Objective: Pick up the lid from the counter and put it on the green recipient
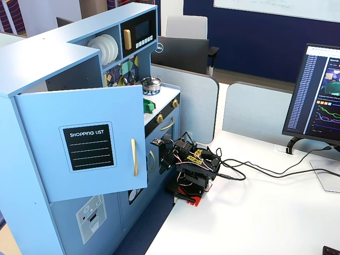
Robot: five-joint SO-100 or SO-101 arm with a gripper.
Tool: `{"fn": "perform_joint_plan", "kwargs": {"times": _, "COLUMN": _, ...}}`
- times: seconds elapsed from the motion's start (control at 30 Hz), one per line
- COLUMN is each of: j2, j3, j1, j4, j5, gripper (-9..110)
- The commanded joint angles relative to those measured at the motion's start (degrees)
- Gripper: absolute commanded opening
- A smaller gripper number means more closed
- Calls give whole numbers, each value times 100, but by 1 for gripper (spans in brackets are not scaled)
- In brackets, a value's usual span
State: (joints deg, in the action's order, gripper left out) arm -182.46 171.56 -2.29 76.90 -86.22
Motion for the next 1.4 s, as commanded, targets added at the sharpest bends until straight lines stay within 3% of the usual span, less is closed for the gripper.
{"fn": "perform_joint_plan", "kwargs": {"times": 0.0, "j2": 35, "j3": 18, "j1": 659, "j4": 1090, "j5": -176, "gripper": 0}}
{"fn": "perform_joint_plan", "kwargs": {"times": 0.3, "j2": 35, "j3": 18, "j1": 650, "j4": 896, "j5": -88, "gripper": 0}}
{"fn": "perform_joint_plan", "kwargs": {"times": 0.43, "j2": 237, "j3": -220, "j1": 1187, "j4": -729, "j5": -202, "gripper": 0}}
{"fn": "perform_joint_plan", "kwargs": {"times": 0.73, "j2": 2083, "j3": -3111, "j1": 2821, "j4": -3735, "j5": -773, "gripper": 0}}
{"fn": "perform_joint_plan", "kwargs": {"times": 0.9, "j2": 2250, "j3": -2786, "j1": 3428, "j4": -5713, "j5": -1020, "gripper": 0}}
{"fn": "perform_joint_plan", "kwargs": {"times": 1.13, "j2": 2988, "j3": -1969, "j1": 3850, "j4": -8464, "j5": -976, "gripper": 28}}
{"fn": "perform_joint_plan", "kwargs": {"times": 1.23, "j2": 3217, "j3": -1916, "j1": 3920, "j4": -8815, "j5": -905, "gripper": 38}}
{"fn": "perform_joint_plan", "kwargs": {"times": 1.37, "j2": 3313, "j3": -1995, "j1": 3876, "j4": -8868, "j5": -940, "gripper": 40}}
